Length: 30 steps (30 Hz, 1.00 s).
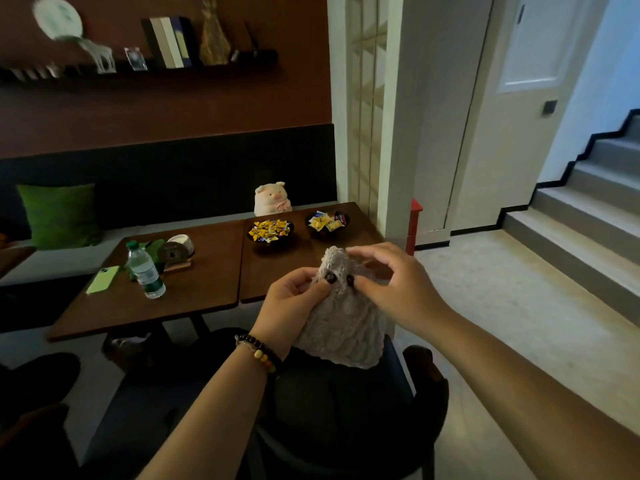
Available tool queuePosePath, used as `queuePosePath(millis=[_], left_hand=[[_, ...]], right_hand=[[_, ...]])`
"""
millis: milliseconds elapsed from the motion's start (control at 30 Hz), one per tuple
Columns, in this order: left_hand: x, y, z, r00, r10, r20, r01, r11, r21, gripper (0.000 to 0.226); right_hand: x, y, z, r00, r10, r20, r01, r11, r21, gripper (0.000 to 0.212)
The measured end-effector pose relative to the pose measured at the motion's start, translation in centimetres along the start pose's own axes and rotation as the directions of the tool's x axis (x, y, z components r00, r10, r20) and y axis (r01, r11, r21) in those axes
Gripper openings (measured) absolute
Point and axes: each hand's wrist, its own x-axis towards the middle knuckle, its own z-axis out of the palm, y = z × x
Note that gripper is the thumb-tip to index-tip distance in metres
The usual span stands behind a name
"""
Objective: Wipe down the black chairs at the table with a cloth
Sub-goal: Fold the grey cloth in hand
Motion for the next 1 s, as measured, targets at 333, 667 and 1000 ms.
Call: queuePosePath(millis=[333,667,1000], left_hand=[[-5.9,-0.5,8.7,0.985,-0.147,-0.091,0.116,0.952,-0.284,0.031],[-10.1,-1.3,16.2,0.994,-0.054,-0.093,0.045,0.994,-0.097,0.028],[-9.1,-4.4,16.9,0.989,0.017,0.15,-0.062,0.952,0.3,0.047]], right_hand=[[-6.1,0.9,-6.6,0.995,-0.085,-0.056,0.083,0.996,-0.034,0.031],[-10.6,1.9,-13.7,0.974,-0.16,-0.158,0.161,0.987,-0.01,0.012],[-11.7,7.2,-14.8,0.864,0.296,0.406,-0.426,0.861,0.279,0.049]])
